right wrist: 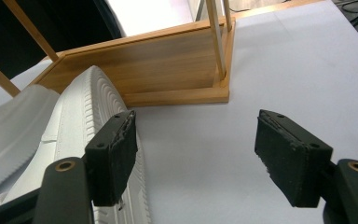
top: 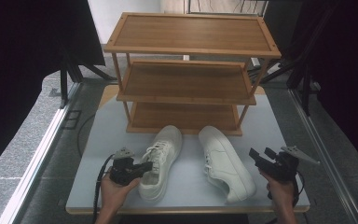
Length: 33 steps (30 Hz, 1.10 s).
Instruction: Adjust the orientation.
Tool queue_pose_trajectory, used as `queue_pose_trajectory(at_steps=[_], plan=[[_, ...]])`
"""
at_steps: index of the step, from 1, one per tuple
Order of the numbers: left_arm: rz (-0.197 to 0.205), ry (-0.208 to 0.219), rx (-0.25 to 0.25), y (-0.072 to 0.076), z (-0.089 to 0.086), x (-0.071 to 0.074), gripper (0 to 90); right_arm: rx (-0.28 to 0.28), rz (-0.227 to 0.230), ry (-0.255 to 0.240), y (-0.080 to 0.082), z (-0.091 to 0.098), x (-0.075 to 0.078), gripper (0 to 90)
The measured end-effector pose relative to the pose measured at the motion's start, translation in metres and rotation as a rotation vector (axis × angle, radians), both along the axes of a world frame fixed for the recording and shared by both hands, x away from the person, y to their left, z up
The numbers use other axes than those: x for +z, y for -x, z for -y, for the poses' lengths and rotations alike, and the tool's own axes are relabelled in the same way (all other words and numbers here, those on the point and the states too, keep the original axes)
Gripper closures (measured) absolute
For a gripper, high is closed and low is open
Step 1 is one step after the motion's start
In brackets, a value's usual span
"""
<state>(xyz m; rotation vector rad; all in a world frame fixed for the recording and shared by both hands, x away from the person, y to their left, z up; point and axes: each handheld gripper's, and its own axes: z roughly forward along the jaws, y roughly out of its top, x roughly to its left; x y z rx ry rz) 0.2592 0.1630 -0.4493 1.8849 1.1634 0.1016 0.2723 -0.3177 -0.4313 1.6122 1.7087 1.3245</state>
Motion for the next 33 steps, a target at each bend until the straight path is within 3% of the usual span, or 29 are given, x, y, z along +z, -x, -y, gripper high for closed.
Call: queue_pose_trajectory(at_steps=[3,5,6,8,9,10,11,13,16,21,22,25,29,33], plan=[[-0.007,0.025,-0.015,-0.001,-0.004,-0.001,89.2,0.001,0.003,0.002,0.0,0.0,0.0,29.6],[-0.022,0.078,-0.071,-0.001,0.0,-0.001,84.7,0.001,0.006,-0.002,0.0,0.0,0.0,29.6],[-0.027,0.103,-0.11,0.0,0.004,0.001,78.3,0.002,0.008,0.0,-0.001,0.0,0.0,29.6],[0.011,0.078,-0.134,0.004,0.013,0.006,67.1,0.006,0.009,0.002,-0.002,-0.001,0.001,29.6],[0.06,0.08,-0.143,0.007,0.016,0.011,60.2,0.011,0.016,-0.006,-0.002,-0.002,0.001,29.6],[0.06,0.08,-0.143,0.007,0.016,0.011,58.9,0.011,0.016,-0.006,-0.002,-0.002,0.001,29.6],[0.083,0.108,-0.141,0.009,0.014,0.014,58.9,0.01,0.021,-0.009,-0.003,-0.002,0.002,29.8],[0.133,0.157,-0.109,0.014,0.008,0.018,56.6,0.013,0.029,-0.012,-0.003,-0.004,0.003,30.1],[0.178,0.191,-0.041,0.021,-0.004,0.022,54.6,0.027,0.036,-0.006,-0.003,-0.011,0.005,30.3],[0.198,0.242,0.061,0.022,-0.019,0.026,51.0,0.085,0.048,0.012,0.0,-0.022,0.007,30.1],[0.205,0.247,0.072,0.02,-0.019,0.028,50.8,0.12,0.076,0.019,0.004,-0.025,0.009,30.0],[0.201,0.229,0.066,0.018,-0.016,0.028,48.1,0.156,0.101,0.022,0.007,-0.026,0.012,30.1],[0.147,0.143,0.059,0.014,-0.01,0.016,47.3,0.191,0.129,0.053,0.017,-0.031,0.018,32.5],[0.127,0.142,0.07,0.01,-0.014,0.017,47.2,0.243,0.147,0.069,0.023,-0.037,0.02,41.8]])
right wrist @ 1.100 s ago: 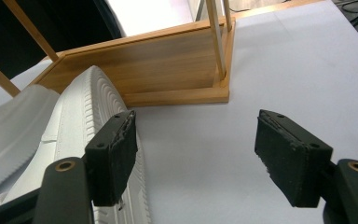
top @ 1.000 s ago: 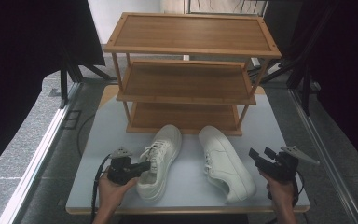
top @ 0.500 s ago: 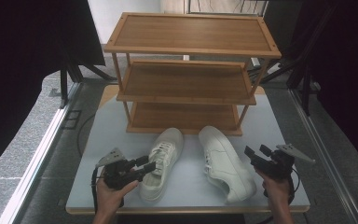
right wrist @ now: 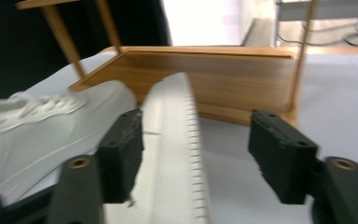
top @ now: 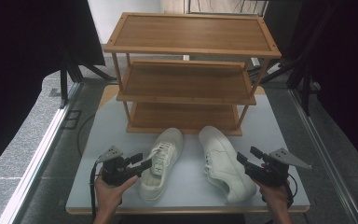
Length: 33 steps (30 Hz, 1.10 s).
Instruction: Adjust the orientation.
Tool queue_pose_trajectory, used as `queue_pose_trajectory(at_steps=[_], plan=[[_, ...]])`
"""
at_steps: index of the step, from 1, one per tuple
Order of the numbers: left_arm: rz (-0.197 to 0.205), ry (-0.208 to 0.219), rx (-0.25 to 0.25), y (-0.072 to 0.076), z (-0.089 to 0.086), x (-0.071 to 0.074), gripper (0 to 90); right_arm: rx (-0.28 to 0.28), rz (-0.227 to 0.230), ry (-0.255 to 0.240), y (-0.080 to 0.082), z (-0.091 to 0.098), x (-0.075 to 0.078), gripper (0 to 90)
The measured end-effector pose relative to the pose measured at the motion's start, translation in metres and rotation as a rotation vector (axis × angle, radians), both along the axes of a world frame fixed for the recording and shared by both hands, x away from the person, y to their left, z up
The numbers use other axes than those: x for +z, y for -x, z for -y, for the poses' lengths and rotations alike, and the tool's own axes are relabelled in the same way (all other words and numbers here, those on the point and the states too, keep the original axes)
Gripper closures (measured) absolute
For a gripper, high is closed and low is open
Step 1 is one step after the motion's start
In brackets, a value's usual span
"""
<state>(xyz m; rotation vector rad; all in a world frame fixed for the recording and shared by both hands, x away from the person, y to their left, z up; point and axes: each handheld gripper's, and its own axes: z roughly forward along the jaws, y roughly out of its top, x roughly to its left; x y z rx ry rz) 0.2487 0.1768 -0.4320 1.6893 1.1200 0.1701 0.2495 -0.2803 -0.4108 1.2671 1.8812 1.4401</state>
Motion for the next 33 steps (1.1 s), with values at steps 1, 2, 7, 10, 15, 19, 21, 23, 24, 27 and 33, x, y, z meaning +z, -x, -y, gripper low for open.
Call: queue_pose_trajectory(at_steps=[1,2,7,10,15,19,21,23,24,27,33], plan=[[0.004,0.001,0.006,-0.001,-0.001,0.002,46.5,0.032,0.01,0.005,0.003,-0.003,0.001,46.2],[0.007,0.003,0.009,-0.002,-0.003,0.003,45.9,0.059,0.013,0.005,0.005,-0.005,0.002,48.8],[0.015,0.011,0.015,-0.002,-0.005,0.006,40.9,0.169,0.003,0.006,0.014,-0.019,0.005,66.9],[0.024,0.008,0.008,0.0,-0.003,0.009,39.9,0.213,-0.002,0.042,0.02,-0.029,0.005,77.8],[0.041,0.008,-0.004,0.001,0.001,0.012,40.6,0.295,-0.054,0.097,0.027,-0.05,-0.002,87.5],[0.029,0.008,-0.012,0.002,0.0,0.009,41.1,0.346,-0.104,0.145,0.027,-0.065,-0.017,89.6],[0.027,0.009,-0.012,0.003,-0.002,0.009,41.1,0.351,-0.136,0.182,0.024,-0.073,-0.026,89.7],[0.029,0.011,-0.009,0.004,-0.004,0.01,41.1,0.348,-0.141,0.193,0.023,-0.074,-0.028,89.7],[0.031,0.011,-0.009,0.005,-0.004,0.01,41.1,0.343,-0.15,0.197,0.023,-0.075,-0.03,89.9],[0.028,0.01,-0.005,0.005,-0.004,0.009,41.2,0.347,-0.151,0.191,0.021,-0.075,-0.031,89.8],[0.013,0.002,-0.012,0.005,0.0,0.007,41.4,0.321,-0.146,0.213,0.022,-0.075,-0.029,88.5]])
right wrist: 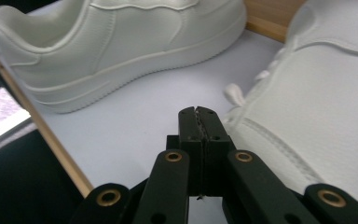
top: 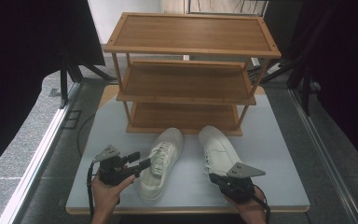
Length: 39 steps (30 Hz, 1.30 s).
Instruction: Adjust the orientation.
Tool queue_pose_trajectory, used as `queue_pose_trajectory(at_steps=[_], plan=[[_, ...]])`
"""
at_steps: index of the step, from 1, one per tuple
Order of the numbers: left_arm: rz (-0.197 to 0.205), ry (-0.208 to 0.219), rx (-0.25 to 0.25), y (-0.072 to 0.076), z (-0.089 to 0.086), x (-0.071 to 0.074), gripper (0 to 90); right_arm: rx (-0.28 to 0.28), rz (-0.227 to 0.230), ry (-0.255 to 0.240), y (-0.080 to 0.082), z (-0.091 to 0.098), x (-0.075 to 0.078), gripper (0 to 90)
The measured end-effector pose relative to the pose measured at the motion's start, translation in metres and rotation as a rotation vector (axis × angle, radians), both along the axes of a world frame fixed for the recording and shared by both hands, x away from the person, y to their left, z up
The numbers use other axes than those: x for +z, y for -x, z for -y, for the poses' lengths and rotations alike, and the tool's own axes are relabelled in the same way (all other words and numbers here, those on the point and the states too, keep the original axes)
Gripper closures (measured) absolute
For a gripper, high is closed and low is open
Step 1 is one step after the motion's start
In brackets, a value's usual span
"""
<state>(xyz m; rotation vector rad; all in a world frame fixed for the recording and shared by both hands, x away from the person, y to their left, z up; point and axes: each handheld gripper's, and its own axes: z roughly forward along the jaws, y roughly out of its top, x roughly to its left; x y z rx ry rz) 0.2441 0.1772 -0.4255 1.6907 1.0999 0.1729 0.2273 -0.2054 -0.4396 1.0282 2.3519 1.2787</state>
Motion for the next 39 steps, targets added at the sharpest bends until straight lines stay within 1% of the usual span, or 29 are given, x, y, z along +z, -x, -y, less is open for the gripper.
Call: queue_pose_trajectory(at_steps=[2,4,11,14,20,21,22,24,25,26,27,28,29,30,31,32,33,34,36,38,39], plan=[[-0.004,-0.003,-0.002,0.0,0.0,-0.001,41.4,-0.019,0.009,0.011,0.0,0.002,0.002,87.9],[-0.008,-0.005,0.001,-0.001,0.0,-0.001,41.4,-0.023,0.003,-0.002,-0.001,0.006,0.004,88.6],[-0.014,-0.004,0.003,-0.001,-0.001,-0.002,41.4,-0.026,-0.002,-0.008,-0.002,0.009,0.002,89.9],[-0.013,-0.005,0.005,0.0,-0.001,-0.002,41.4,-0.034,0.002,-0.022,-0.003,0.013,0.005,90.0],[-0.022,-0.009,-0.005,-0.001,0.002,-0.004,41.4,-0.077,0.02,-0.068,-0.004,0.027,0.011,90.0],[-0.024,-0.007,-0.005,-0.001,0.002,-0.004,41.3,-0.088,0.026,-0.071,-0.004,0.029,0.012,90.0],[-0.025,-0.008,-0.006,-0.001,0.003,-0.004,41.3,-0.108,0.038,-0.065,-0.005,0.032,0.013,89.9],[-0.028,-0.008,-0.01,-0.001,0.003,-0.005,41.3,-0.152,0.048,-0.052,-0.006,0.04,0.013,89.9],[-0.03,-0.008,-0.01,-0.001,0.003,-0.005,41.3,-0.162,0.042,-0.073,-0.007,0.045,0.013,89.8],[-0.032,-0.007,-0.01,-0.001,0.003,-0.005,41.3,-0.178,0.043,-0.078,-0.009,0.05,0.012,89.8],[-0.038,-0.006,-0.011,-0.002,0.003,-0.006,41.2,-0.216,0.038,-0.094,-0.011,0.06,0.012,89.9],[-0.038,-0.006,-0.011,-0.002,0.003,-0.006,41.2,-0.216,0.038,-0.094,-0.011,0.06,0.012,89.9],[-0.039,-0.005,-0.013,-0.002,0.004,-0.006,41.2,-0.252,0.033,-0.11,-0.013,0.071,0.011,89.7],[-0.042,-0.005,-0.013,-0.002,0.004,-0.007,41.2,-0.274,0.034,-0.11,-0.014,0.076,0.011,89.7],[-0.044,-0.006,-0.012,-0.002,0.004,-0.007,41.2,-0.274,0.034,-0.11,-0.014,0.076,0.011,89.7],[-0.048,-0.006,-0.014,-0.002,0.004,-0.007,41.3,-0.308,0.024,-0.129,-0.016,0.086,0.009,89.1],[-0.052,-0.006,-0.015,-0.002,0.005,-0.008,41.3,-0.308,0.024,-0.129,-0.016,0.086,0.009,89.1],[-0.058,-0.007,-0.017,-0.003,0.006,-0.008,41.2,-0.319,0.019,-0.142,-0.017,0.091,0.007,89.0],[-0.067,-0.009,-0.022,-0.003,0.007,-0.01,41.1,-0.348,0.01,-0.14,-0.019,0.099,0.004,88.8],[-0.072,-0.01,-0.026,-0.004,0.008,-0.011,41.1,-0.359,-0.009,-0.146,-0.021,0.106,0.0,88.1],[-0.072,-0.011,-0.027,-0.004,0.008,-0.011,41.1,-0.359,-0.009,-0.146,-0.021,0.106,0.0,87.6]])
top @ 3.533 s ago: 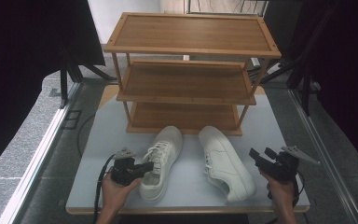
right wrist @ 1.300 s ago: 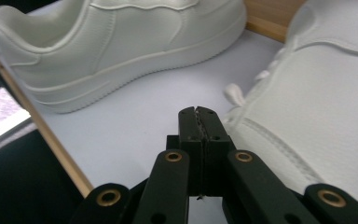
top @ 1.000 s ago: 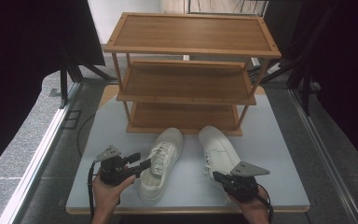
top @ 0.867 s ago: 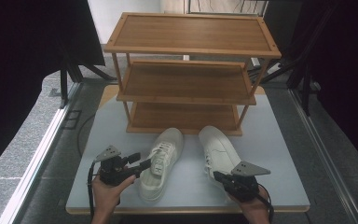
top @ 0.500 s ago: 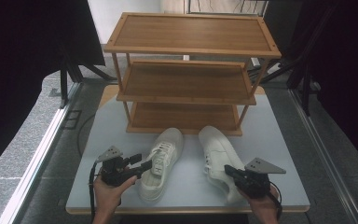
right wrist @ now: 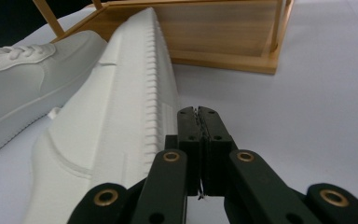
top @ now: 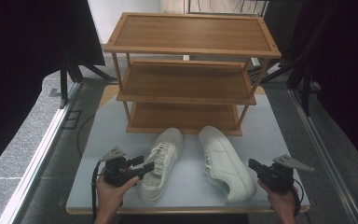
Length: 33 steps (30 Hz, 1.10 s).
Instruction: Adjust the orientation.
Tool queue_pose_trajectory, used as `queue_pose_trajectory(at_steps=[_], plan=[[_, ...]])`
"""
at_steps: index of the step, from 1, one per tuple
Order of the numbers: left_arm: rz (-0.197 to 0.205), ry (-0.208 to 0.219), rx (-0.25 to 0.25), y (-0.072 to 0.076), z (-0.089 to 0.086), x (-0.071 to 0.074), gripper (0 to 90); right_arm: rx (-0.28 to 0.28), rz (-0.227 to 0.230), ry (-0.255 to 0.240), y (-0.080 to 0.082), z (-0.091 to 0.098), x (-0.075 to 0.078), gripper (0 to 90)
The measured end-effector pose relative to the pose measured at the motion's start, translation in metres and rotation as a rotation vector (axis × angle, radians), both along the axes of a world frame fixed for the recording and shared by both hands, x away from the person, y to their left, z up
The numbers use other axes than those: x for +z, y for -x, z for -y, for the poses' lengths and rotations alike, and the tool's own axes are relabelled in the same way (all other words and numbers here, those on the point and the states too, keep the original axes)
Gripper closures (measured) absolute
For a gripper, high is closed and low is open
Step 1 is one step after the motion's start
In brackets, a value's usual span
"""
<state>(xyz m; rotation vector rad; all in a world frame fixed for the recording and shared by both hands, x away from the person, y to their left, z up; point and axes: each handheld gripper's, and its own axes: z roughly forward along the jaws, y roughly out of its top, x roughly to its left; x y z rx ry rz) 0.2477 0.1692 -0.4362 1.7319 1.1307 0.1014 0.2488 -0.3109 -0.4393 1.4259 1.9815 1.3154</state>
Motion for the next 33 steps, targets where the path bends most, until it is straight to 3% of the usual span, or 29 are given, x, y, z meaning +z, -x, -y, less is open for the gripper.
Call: queue_pose_trajectory(at_steps=[11,22,33], plan=[[-0.025,0.007,-0.005,-0.001,0.0,-0.003,40.5,0.021,0.015,0.002,0.001,-0.006,0.003,82.9],[-0.03,0.011,-0.004,-0.001,0.0,-0.004,40.4,0.046,0.06,0.007,0.007,-0.015,0.013,75.7],[-0.041,0.012,-0.002,-0.002,0.0,-0.005,40.0,0.053,0.037,0.008,0.004,-0.017,0.006,70.6]])
